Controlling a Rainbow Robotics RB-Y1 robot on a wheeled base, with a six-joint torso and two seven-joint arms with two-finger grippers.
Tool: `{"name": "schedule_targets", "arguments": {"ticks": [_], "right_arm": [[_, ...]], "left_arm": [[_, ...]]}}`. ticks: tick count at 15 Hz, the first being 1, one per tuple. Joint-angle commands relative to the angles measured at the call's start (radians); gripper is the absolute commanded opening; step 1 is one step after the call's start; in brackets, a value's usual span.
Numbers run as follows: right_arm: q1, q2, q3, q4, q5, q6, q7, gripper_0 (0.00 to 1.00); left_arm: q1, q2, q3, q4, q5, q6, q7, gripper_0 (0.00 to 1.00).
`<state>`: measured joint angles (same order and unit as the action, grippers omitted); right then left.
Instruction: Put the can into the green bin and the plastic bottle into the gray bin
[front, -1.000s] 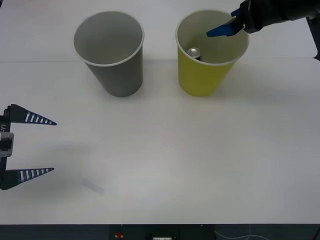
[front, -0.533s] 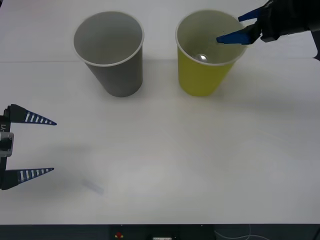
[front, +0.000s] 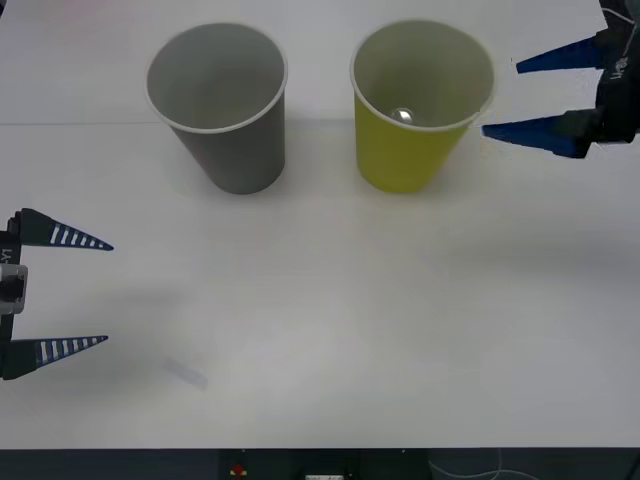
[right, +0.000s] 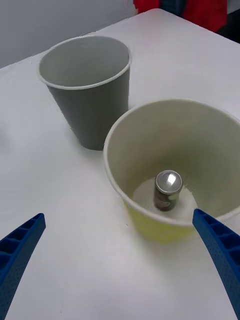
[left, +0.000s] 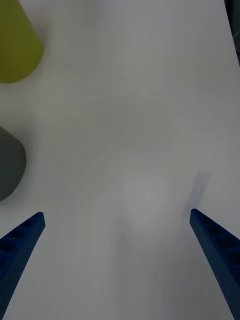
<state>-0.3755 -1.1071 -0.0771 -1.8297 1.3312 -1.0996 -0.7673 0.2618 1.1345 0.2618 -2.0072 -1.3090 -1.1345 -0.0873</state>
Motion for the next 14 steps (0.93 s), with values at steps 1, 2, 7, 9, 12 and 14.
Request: {"name": "schedule_targets", "arguments": {"ticks": [1, 2, 7, 9, 12, 14], "right_arm": [[0.168, -0.008, -0.116, -0.071, -0.067, -0.013, 0.125, 1.0], [0.237, -0.008, -0.17, -0.089, -0.095, -0.039, 0.181, 1.0], [0.452, -0.007, -0.308, -0.097, -0.204, -0.143, 0.439, 1.0], [0.526, -0.007, -0.34, -0.099, -0.221, -0.155, 0.533, 1.0], [0.606, -0.007, -0.362, -0.099, -0.221, -0.158, 0.64, 1.0], [0.641, -0.007, -0.362, -0.099, -0.214, -0.158, 0.691, 1.0]], "left_arm": [[0.0, 0.0, 0.0, 0.0, 0.0, 0.0, 0.0, 1.0], [0.0, 0.0, 0.0, 0.0, 0.0, 0.0, 0.0, 1.0], [0.0, 0.0, 0.0, 0.0, 0.0, 0.0, 0.0, 1.0], [0.0, 0.0, 0.0, 0.0, 0.0, 0.0, 0.0, 1.0], [0.0, 0.0, 0.0, 0.0, 0.0, 0.0, 0.0, 1.0], [0.0, 0.0, 0.0, 0.0, 0.0, 0.0, 0.0, 1.0]]}}
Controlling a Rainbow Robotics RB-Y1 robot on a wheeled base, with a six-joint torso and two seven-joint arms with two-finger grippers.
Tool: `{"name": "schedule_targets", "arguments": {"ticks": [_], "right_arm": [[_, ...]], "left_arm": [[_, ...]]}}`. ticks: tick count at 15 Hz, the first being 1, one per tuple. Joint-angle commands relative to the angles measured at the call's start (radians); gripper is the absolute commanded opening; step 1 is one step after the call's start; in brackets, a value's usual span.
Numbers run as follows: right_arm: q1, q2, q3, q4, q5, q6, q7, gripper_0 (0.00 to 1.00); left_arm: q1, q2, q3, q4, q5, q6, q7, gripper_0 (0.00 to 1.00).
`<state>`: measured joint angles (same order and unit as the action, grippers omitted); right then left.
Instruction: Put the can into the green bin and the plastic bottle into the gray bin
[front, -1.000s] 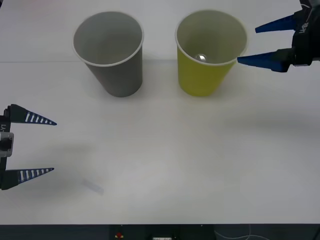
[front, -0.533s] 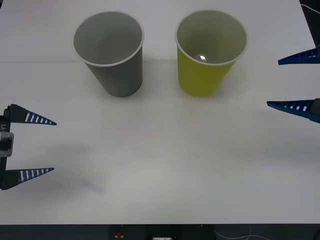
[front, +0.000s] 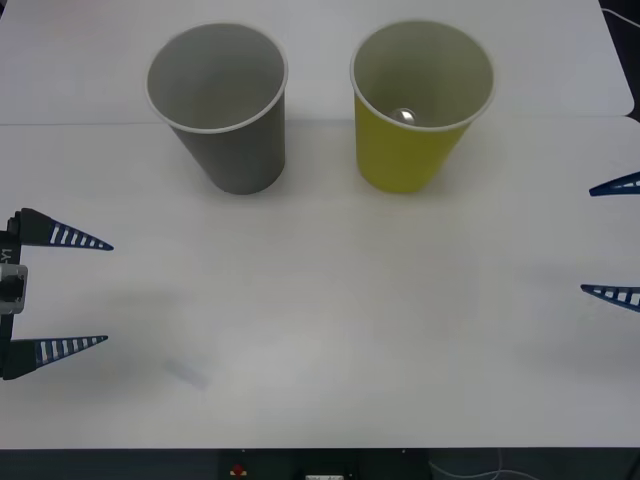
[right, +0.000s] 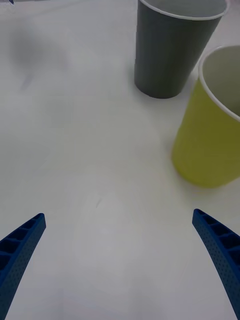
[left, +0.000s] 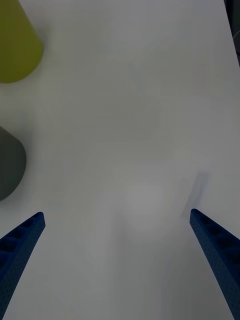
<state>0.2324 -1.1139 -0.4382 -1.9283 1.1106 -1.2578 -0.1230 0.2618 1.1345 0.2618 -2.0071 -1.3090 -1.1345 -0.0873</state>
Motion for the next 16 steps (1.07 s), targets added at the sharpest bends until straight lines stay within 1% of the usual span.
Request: {"name": "schedule_targets", "arguments": {"ticks": [1, 4, 9, 16], "right_arm": [[0.045, 0.0, -0.001, 0.0, 0.017, 0.0, 0.054, 1.0], [0.054, 0.031, -0.004, 0.002, 0.071, -0.018, 0.069, 1.0], [0.054, 0.032, -0.007, 0.009, 0.123, -0.018, 0.075, 1.0], [0.051, 0.025, -0.007, 0.025, 0.137, -0.02, 0.068, 1.0]], "left_arm": [[0.0, 0.0, 0.0, 0.0, 0.0, 0.0, 0.0, 1.0], [0.0, 0.0, 0.0, 0.0, 0.0, 0.0, 0.0, 1.0], [0.0, 0.0, 0.0, 0.0, 0.0, 0.0, 0.0, 1.0], [0.0, 0.0, 0.0, 0.0, 0.0, 0.0, 0.0, 1.0]]}}
